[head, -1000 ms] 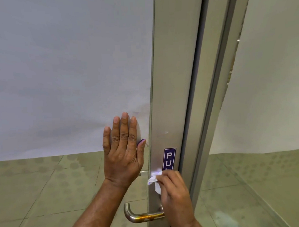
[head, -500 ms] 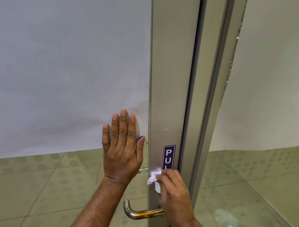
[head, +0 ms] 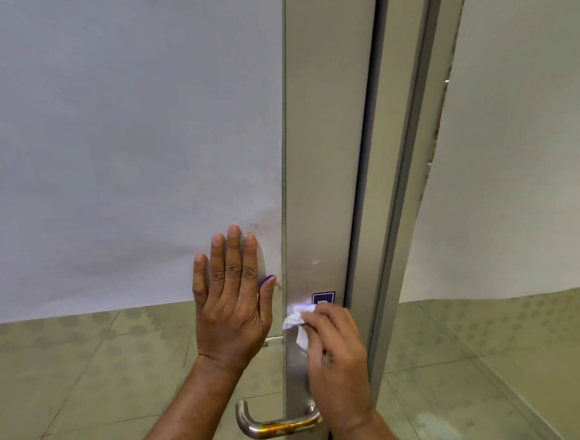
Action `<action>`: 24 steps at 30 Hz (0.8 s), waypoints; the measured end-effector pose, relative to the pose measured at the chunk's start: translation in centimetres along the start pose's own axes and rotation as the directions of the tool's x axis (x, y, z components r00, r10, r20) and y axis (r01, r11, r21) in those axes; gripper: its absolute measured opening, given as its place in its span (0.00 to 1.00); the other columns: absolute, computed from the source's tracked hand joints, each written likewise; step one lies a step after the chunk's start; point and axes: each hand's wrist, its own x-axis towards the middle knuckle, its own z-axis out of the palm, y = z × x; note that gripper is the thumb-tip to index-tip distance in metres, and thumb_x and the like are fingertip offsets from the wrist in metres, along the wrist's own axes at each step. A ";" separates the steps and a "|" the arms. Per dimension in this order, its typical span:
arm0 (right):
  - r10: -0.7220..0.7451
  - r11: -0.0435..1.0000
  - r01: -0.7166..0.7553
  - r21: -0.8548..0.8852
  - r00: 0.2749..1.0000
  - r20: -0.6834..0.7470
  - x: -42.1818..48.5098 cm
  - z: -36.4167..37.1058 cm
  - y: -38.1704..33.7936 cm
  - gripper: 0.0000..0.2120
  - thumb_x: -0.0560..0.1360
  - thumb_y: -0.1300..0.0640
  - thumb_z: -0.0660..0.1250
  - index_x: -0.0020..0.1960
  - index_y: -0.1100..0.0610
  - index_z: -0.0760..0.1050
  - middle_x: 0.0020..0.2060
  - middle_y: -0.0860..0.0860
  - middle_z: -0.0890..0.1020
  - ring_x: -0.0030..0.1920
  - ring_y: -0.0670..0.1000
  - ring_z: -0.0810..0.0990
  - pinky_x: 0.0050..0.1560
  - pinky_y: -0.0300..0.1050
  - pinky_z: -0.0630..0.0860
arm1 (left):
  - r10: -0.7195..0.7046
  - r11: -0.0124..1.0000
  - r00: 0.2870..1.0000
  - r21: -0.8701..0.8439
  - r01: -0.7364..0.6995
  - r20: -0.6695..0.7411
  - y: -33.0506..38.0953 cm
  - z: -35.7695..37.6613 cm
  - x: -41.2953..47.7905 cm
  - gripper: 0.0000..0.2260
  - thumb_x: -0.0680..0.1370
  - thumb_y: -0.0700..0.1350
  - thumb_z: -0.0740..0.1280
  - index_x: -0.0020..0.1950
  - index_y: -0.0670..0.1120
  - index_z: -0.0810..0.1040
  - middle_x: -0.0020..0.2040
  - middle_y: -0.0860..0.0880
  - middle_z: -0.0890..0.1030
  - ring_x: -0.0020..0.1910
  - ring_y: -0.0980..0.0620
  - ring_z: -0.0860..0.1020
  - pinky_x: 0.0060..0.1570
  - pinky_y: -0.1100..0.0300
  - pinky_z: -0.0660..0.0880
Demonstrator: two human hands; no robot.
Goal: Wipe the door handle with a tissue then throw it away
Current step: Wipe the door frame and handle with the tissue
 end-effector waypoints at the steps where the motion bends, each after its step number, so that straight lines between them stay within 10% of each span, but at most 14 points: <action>1: 0.028 0.998 -0.025 0.051 0.998 -0.064 1.5 0.0 -0.4 0.07 0.79 0.61 0.67 0.55 0.59 0.82 0.53 0.47 0.78 0.54 0.46 0.77 0.58 0.37 0.79 | 0.001 1.000 1.000 -0.003 -0.001 -0.006 0.0 0.0 0.1 0.29 0.87 0.54 0.53 0.84 0.43 0.49 0.86 0.45 0.45 0.85 0.46 0.46 0.83 0.46 0.44; 5: -0.110 0.994 0.110 0.014 0.994 -0.023 1.4 0.3 -1.0 0.18 0.85 0.53 0.54 0.56 0.59 0.82 0.53 0.49 0.79 0.55 0.46 0.77 0.60 0.36 0.77 | 0.000 1.000 1.000 -0.011 0.000 0.000 0.1 0.0 -0.1 0.29 0.87 0.53 0.53 0.84 0.43 0.49 0.86 0.45 0.45 0.85 0.45 0.47 0.83 0.46 0.44; 10: -0.143 0.965 0.190 -0.183 0.959 0.243 -3.7 -0.2 2.1 0.13 0.68 0.57 0.79 0.52 0.54 0.84 0.48 0.48 0.83 0.55 0.47 0.78 0.54 0.49 0.84 | -0.004 1.000 1.000 -0.016 0.004 0.007 0.2 -0.1 0.1 0.28 0.87 0.53 0.52 0.84 0.44 0.48 0.86 0.46 0.45 0.85 0.46 0.45 0.83 0.47 0.43; 16: 0.027 0.998 -0.022 0.062 0.996 -0.081 2.6 0.0 -0.7 0.12 0.81 0.57 0.60 0.58 0.56 0.79 0.55 0.46 0.76 0.57 0.43 0.76 0.62 0.29 0.72 | -0.020 1.000 1.000 -0.011 0.019 -0.013 0.1 0.0 0.2 0.27 0.87 0.52 0.52 0.84 0.43 0.50 0.86 0.46 0.46 0.85 0.46 0.47 0.83 0.48 0.43; 24: -0.117 0.985 0.136 -0.106 0.978 0.175 -2.9 -0.5 2.3 0.11 0.72 0.60 0.72 0.54 0.55 0.82 0.52 0.45 0.77 0.54 0.44 0.76 0.54 0.44 0.83 | -0.011 0.999 1.000 -0.030 0.011 0.002 0.2 -0.2 0.5 0.28 0.86 0.50 0.51 0.84 0.43 0.49 0.86 0.46 0.44 0.85 0.46 0.45 0.83 0.48 0.42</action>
